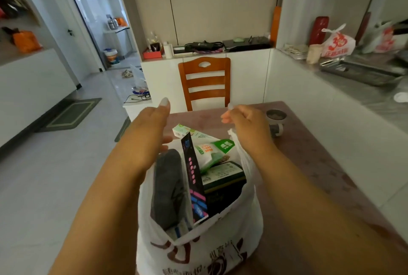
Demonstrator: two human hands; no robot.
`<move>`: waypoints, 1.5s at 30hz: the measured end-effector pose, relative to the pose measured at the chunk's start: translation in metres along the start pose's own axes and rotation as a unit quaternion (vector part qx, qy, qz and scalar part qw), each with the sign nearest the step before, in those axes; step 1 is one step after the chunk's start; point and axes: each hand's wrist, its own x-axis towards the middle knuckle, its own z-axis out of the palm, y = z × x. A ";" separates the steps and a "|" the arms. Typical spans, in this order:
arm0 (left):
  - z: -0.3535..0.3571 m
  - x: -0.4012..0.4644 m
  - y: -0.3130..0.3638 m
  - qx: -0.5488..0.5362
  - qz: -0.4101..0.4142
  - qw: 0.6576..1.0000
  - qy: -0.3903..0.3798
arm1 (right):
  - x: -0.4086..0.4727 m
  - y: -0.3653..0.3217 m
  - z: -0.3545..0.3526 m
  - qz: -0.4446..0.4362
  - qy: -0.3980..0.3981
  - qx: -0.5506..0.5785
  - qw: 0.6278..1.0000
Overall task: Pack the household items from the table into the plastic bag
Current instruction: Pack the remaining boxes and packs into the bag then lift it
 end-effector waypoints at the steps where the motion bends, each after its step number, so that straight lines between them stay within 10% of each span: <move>1: -0.002 -0.005 0.004 0.090 0.028 0.995 0.017 | 0.003 0.005 -0.004 0.012 0.009 0.004 1.000; 8: 0.043 -0.048 0.039 0.227 0.162 0.960 -0.009 | 0.019 0.048 -0.032 0.103 0.014 -0.029 0.994; 15: 0.164 0.000 0.030 -0.052 -0.056 0.982 -0.173 | 0.043 0.106 -0.062 0.162 0.047 -0.051 0.984; 35: 0.329 0.103 -0.044 -0.251 -0.239 0.937 -0.042 | 0.173 0.291 -0.077 0.320 0.020 -0.056 0.946; 45: 0.249 0.021 0.006 -0.244 -0.166 0.954 -0.058 | 0.081 0.114 -0.119 0.119 0.043 0.030 0.992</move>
